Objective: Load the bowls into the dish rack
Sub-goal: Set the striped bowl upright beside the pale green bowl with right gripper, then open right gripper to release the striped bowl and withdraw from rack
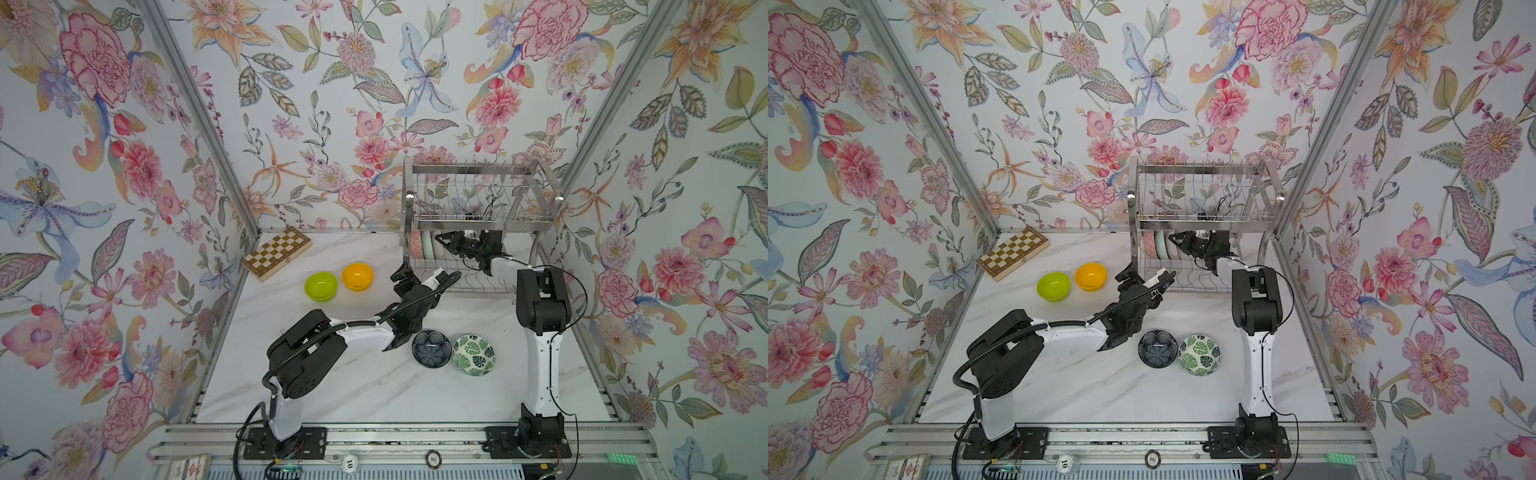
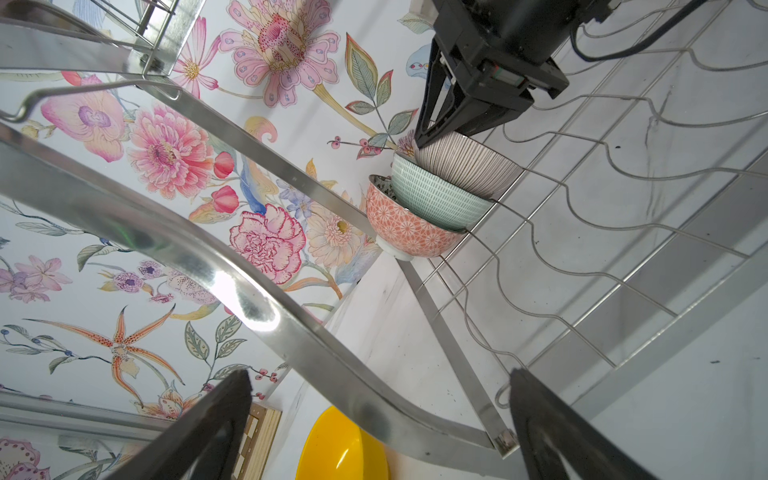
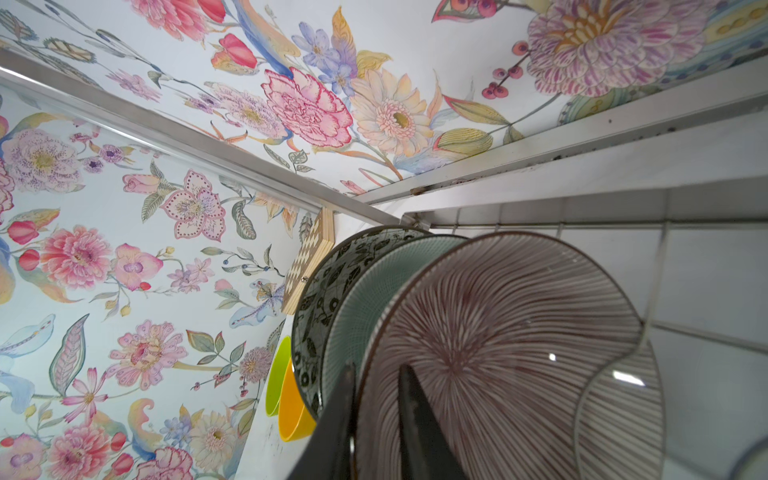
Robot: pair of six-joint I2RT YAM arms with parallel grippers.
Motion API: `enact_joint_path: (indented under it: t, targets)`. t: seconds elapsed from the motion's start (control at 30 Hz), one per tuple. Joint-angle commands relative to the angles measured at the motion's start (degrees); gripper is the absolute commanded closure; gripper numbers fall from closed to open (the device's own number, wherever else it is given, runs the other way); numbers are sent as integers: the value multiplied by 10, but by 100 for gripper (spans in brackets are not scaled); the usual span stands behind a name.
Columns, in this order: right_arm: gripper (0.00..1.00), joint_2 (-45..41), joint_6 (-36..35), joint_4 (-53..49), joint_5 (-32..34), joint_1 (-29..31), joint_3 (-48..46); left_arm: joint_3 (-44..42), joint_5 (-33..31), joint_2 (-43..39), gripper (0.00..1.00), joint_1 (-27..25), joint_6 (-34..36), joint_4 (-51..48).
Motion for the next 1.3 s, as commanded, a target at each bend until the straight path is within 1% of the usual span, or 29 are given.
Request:
enact_joint_path:
  t: [0.0,0.17,0.43,0.53,0.6,0.7,0.87,1.07,1.13,1.27]
  targets:
    - [75,-39,5,18,23,-5,-23,-1,-11,-11,1,-7,-12,-6]
    - [69,-62,13,39,30,-6,-57,-11,-11,-29,1,-7,-40,-21]
    - [62,-91,18,57,31,-6,-96,-31,-8,-61,1,-7,-97,-50]
    - [59,-105,20,62,32,-5,-116,-40,-4,-77,1,-7,-133,-66]
    - [54,-119,21,72,35,-6,-135,-44,2,-90,1,-7,-168,-87]
    - [52,-140,26,92,45,-6,-170,-56,15,-111,1,-7,-214,-110]
    - [45,-181,41,131,67,-3,-237,-78,21,-144,1,-1,-262,-143]
    - [34,-228,50,146,80,1,-296,-116,68,-200,1,25,-342,-176]
    - [30,-243,47,145,89,5,-314,-129,86,-237,1,37,-369,-183]
    - [17,-270,30,126,100,14,-338,-154,114,-273,1,57,-411,-193]
